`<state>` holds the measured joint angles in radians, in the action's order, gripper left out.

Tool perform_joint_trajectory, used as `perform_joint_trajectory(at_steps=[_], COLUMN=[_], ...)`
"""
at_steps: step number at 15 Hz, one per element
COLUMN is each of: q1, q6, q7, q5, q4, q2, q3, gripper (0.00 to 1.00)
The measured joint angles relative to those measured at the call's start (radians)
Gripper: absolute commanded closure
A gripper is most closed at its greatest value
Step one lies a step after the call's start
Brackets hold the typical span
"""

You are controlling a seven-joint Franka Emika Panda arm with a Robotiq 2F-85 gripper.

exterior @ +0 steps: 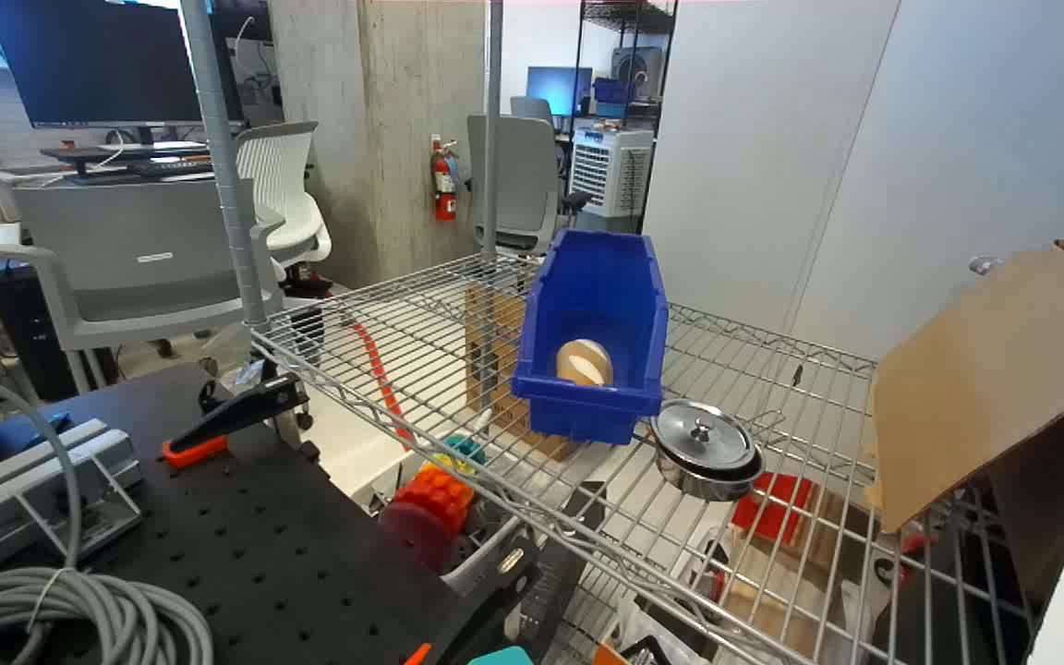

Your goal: Remove the toy bread from the tray and put it on the shelf

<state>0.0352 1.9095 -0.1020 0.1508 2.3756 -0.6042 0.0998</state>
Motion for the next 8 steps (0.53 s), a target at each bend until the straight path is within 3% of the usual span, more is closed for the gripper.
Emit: perform_joint_trajectory(at_steps=[8], q1=[0.0], q6=[0.002], q7=[0.001], q5=[0.0], q4=[0.001], q2=[0.006], q3=[-0.004], gripper=[0.0])
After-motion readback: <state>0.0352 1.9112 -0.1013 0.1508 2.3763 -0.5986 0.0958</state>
